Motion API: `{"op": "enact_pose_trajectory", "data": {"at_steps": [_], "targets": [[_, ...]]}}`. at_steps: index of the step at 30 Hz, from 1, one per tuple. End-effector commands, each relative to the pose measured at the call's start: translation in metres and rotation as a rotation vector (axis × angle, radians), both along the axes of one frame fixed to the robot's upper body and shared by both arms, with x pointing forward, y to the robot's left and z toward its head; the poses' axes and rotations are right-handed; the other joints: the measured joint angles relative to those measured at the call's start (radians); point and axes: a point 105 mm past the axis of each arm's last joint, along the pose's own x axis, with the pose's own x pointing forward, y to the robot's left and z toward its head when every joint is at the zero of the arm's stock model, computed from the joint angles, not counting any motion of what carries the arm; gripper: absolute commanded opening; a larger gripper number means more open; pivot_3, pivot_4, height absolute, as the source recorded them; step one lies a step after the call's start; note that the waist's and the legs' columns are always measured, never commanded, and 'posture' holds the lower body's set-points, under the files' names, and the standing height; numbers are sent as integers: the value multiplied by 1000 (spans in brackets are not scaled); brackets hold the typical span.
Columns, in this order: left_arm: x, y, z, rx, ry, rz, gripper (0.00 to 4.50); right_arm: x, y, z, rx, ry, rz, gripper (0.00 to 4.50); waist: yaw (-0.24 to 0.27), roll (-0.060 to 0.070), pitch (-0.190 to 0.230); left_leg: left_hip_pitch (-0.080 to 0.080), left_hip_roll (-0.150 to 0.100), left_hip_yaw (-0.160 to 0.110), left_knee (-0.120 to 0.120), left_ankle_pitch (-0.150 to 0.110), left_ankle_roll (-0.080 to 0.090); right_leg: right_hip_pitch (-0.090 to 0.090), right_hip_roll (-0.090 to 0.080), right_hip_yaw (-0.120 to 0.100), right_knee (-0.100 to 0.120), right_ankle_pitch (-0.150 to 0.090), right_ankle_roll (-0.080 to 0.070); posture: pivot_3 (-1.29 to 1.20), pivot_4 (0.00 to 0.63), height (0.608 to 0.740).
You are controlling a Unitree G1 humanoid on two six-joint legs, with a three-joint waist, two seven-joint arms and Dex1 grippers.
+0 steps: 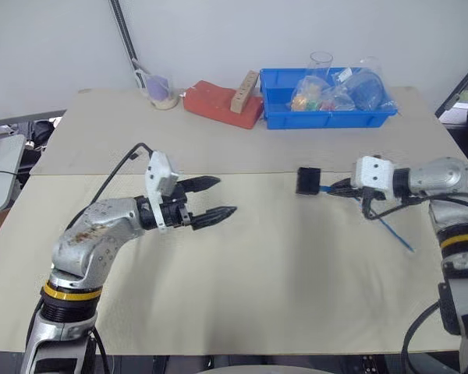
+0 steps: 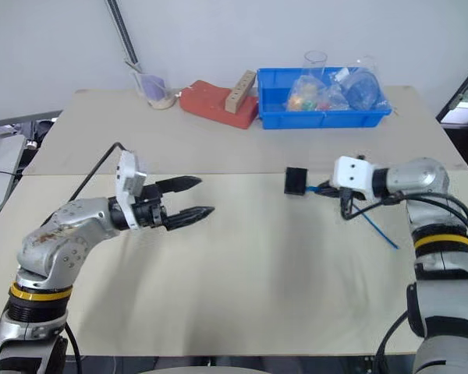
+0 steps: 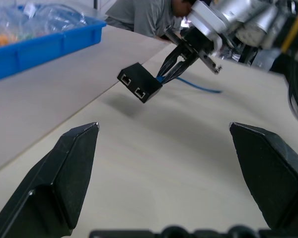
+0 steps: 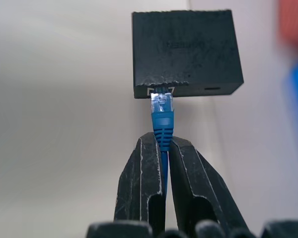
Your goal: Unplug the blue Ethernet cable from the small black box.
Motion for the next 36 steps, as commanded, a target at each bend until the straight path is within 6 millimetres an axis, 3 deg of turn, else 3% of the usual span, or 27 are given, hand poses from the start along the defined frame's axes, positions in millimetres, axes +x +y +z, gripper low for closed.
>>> {"op": "enact_pose_trajectory", "data": {"at_steps": [1, 10, 23, 26, 32, 36], "targets": [[2, 0, 20, -48, 19, -40, 4500, -11, 34, 34, -26, -296, 109, 58, 3, 0, 0, -1, -1, -1, 0, 0, 0, 0, -1, -1, 0, 0, 0, 0, 150, 740], [16, -14, 19, -42, -1, -42, 4500, -29, 80, 55, -4, -586, 221, 58, 22, 0, 0, -1, -1, -2, 1, 1, -1, 0, 0, -2, 0, 0, 0, 0, 150, 740], [29, -26, 23, -65, -44, -64, 4500, -37, 102, 54, 29, -618, 272, 58, 23, 0, 0, -1, -2, -2, 1, 1, -1, -1, 0, -2, 0, 0, 0, 0, 150, 740], [28, -27, 22, -71, -38, -72, 3600, -38, 104, 55, 32, -624, 275, 0, 22, 0, 0, -1, -2, -2, 1, 1, -1, -1, 0, -2, 0, 0, 0, 0, 150, 740], [28, -28, 20, -75, -33, -75, 548, -40, 108, 61, 49, -648, 291, 0, 22, 0, 0, -1, -2, -2, 1, 1, -1, -1, 1, -2, 0, 0, 0, 0, 150, 740], [29, -28, 20, -73, -35, -81, 558, -42, 110, 64, 60, -650, 311, 0, 22, 0, 0, -1, -2, -2, 1, 1, -1, -1, 0, -2, 0, 0, 0, 0, 150, 740]]}}
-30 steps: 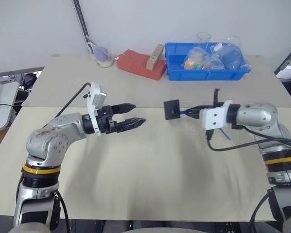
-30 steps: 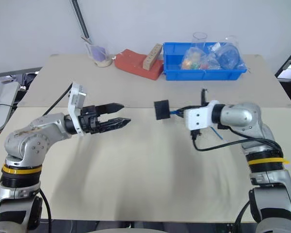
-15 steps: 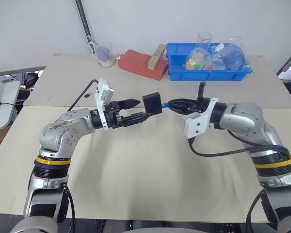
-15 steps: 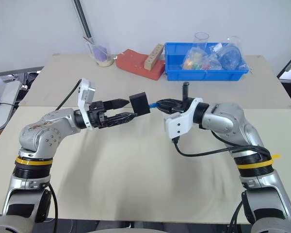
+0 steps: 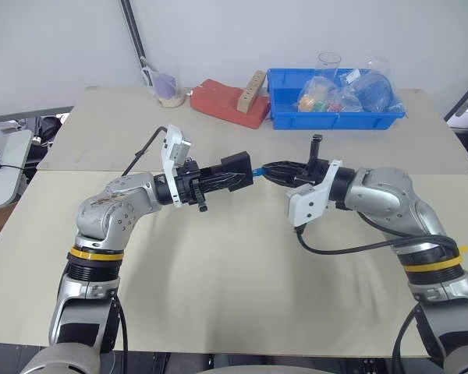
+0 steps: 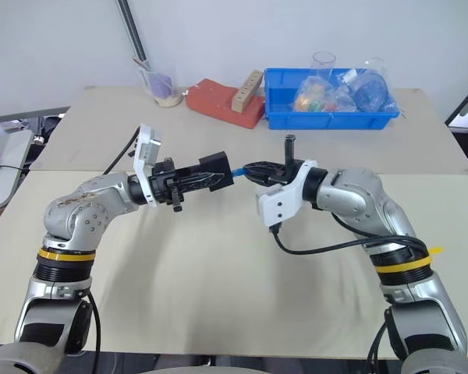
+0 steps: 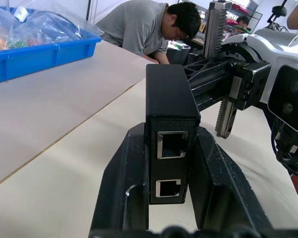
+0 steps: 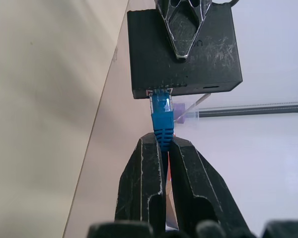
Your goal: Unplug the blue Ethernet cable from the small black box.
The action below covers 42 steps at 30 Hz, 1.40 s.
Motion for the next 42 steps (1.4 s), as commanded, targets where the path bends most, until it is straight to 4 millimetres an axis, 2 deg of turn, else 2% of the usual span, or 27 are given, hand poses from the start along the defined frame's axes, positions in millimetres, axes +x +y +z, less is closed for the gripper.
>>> {"op": "enact_pose_trajectory", "data": {"at_steps": [1, 2, 4, 6, 10, 14, 15, 18, 21, 24, 27, 42], "targets": [[0, -1, 12, -3, -54, -11, 558, -11, 10, 23, 45, -57, 73, 0, 0, 0, 0, 0, 0, 0, 0, 0, 0, 0, 0, 0, 0, 0, 0, 0, 150, 740], [-1, -2, 13, 0, -61, -23, 558, -12, 10, 21, 43, -13, 90, 0, 0, 0, 0, 0, 0, 0, 0, 0, 0, 0, 0, 0, 0, 0, 0, 0, 150, 740], [-6, -2, 14, 24, -76, -65, 558, -18, 8, 19, 50, 142, 122, 910, -1, 0, 0, 0, 0, 0, 0, 0, 0, 0, 0, 0, 0, 0, 0, 0, 150, 740], [-9, -2, 15, 41, -92, -96, 558, -24, 5, 18, 59, 290, 145, 1525, -1, 0, 0, 0, 0, 0, 0, 0, 0, 0, 0, 0, 0, 0, 0, 0, 150, 740], [-14, -1, 18, 76, -151, -172, 558, -39, -2, 37, 135, 685, 178, 2929, 0, 0, 0, 0, 0, -1, 0, 0, 0, 1, 0, -1, 0, 0, 0, 0, 150, 740], [-18, -1, 23, 77, -201, -234, 558, -42, -7, 55, 307, 1080, 135, 4327, 1, 0, 0, 0, 1, -2, 0, 0, 1, 1, 0, -2, 0, 0, 0, 0, 150, 740], [-18, -2, 24, 76, -207, -242, 558, -42, -8, 56, 326, 1127, 123, 4459, 1, 0, 0, 0, 1, -3, 0, 0, 1, 1, 0, -3, 0, 0, 0, 0, 150, 740], [-20, -4, 26, 88, -240, -270, 558, -40, -10, 57, 390, 1315, 73, 4459, 0, 0, 0, -2, 1, -3, 0, -1, 1, 0, 0, -3, -1, 0, 0, 0, 150, 740], [-21, -7, 30, 79, -257, -287, 558, -38, -9, 49, 396, 1357, 43, 4459, 1, 0, 0, -4, 0, -4, 0, -1, 1, -2, 0, -4, -1, 0, 0, 0, 150, 740], [-22, -8, 31, 77, -264, -291, 558, -35, -9, 45, 400, 1337, 20, 3680, 2, 0, 0, -6, 0, -4, 0, -1, 2, -4, 0, -4, -1, 0, 0, 0, 150, 740], [-22, -8, 32, 78, -267, -292, 558, -34, -8, 41, 387, 1312, 9, 2652, 1, 0, 0, -7, 0, -4, 0, -1, 2, -5, 0, -4, -1, 0, 0, 0, 150, 740], [-25, -10, 32, 80, -278, -302, 558, -29, -2, 33, 381, 1308, 14, 2652, 1, 0, 0, -7, 0, -5, 0, 0, 2, -5, 1, -5, 0, 0, 0, 0, 150, 740]]}}
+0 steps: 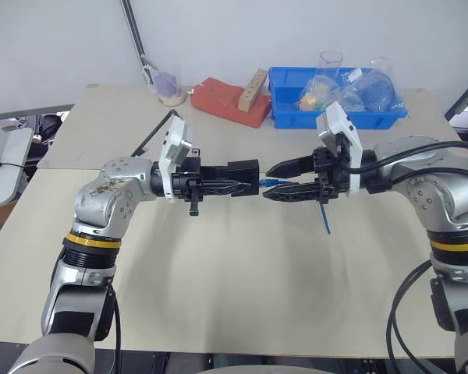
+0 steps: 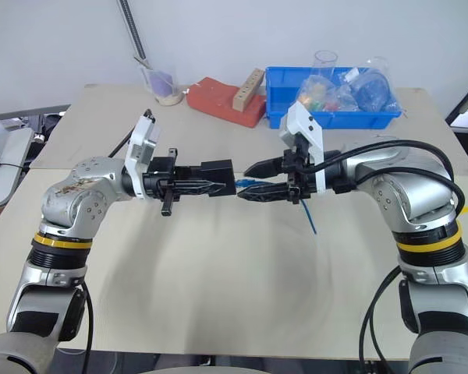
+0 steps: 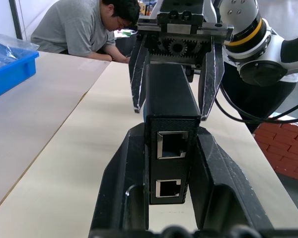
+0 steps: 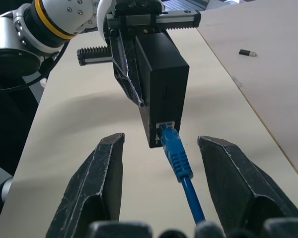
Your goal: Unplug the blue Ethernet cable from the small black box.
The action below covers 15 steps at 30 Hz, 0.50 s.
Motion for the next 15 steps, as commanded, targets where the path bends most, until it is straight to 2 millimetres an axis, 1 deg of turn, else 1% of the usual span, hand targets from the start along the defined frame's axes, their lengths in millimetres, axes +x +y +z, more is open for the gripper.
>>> {"op": "enact_pose_trajectory", "data": {"at_steps": [1, 7, 12, 13, 15], "targets": [[-6, -4, 15, -10, -81, -29, 558, -2, 2, 7, 14, -33, 20, 2652, -1, 0, 0, 0, 0, 0, 0, 0, 0, 0, 0, 0, 0, 0, 0, 0, 150, 740], [-8, -5, 13, -8, -79, -36, 558, -4, 3, 6, 13, -17, 39, 2652, 0, 0, 0, 0, 0, 0, 0, 0, 0, 0, 0, 0, 0, 0, 0, 0, 150, 740], [-11, -6, 10, 6, -78, -50, 558, -4, 4, 6, 12, -9, 52, 1169, 0, 0, 0, 0, 0, 0, 0, 0, 0, 0, 0, 0, 0, 0, 0, 0, 150, 740], [-12, -7, 10, 4, -76, -51, 558, -4, 4, 6, 12, -8, 53, 688, 0, 0, 0, 0, 0, 0, 0, 0, 0, 0, 0, 0, 0, 0, 0, 0, 150, 740], [-13, -7, 11, 4, -78, -55, 558, -4, 4, 5, 13, -3, 56, 185, -1, 0, 0, 0, 0, 0, 0, 0, 0, 0, 0, 0, 0, 0, 0, 0, 150, 740]]}}
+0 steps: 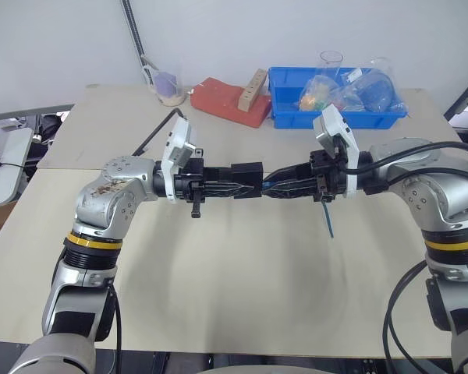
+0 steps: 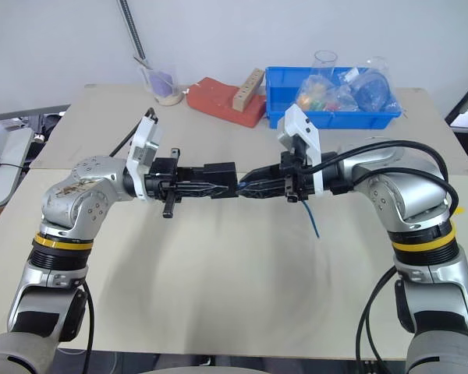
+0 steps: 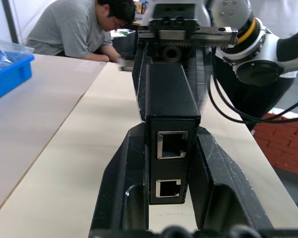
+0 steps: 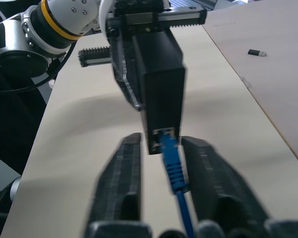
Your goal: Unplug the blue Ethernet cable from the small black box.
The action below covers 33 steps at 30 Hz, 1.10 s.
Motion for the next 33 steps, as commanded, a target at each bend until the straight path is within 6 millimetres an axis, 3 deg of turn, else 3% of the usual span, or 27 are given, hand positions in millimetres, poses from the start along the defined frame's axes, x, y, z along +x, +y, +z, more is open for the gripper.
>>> {"op": "enact_pose_trajectory", "data": {"at_steps": [1, 13, 19, 23, 29, 33], "targets": [[-7, -5, 10, -16, -51, -33, 558, -2, 3, 9, 9, -33, 22, 13, 1, 0, 0, 0, 0, 0, 0, 0, 0, 0, 0, 0, 0, 0, 0, 0, 150, 740], [-8, -3, 9, -9, -56, -37, 558, -3, -4, 4, -35, -37, 34, 13, 1, 0, 0, 0, 0, 0, 0, 0, 0, 0, 0, 0, 0, 0, 0, 0, 150, 740], [-9, 21, 9, 17, -54, 33, 558, -10, -37, -7, -94, 6, -29, 13, 1, 0, 0, 0, 0, 0, 0, 0, 0, 0, 0, 0, -1, 0, 0, 0, 150, 740], [-8, 32, 6, 31, -46, 83, 558, -9, -46, -19, -110, 31, -64, 13, -2, 0, 0, 0, 0, 0, 0, 0, 0, 0, 0, 0, -1, 0, 0, 0, 150, 740], [-11, 45, -12, 47, -56, 218, 558, 39, -41, -59, -129, -78, -344, 13, -12, 0, 0, 1, 1, -1, -1, 0, 0, 0, 1, 0, 0, 0, 0, 0, 150, 740], [-19, 52, -27, 55, -62, 302, 558, 44, -34, -88, -115, -55, -413, 13, -8, 0, 0, 0, 2, 0, -2, 0, 0, -1, 0, 1, 1, 0, 0, 0, 150, 740]]}}
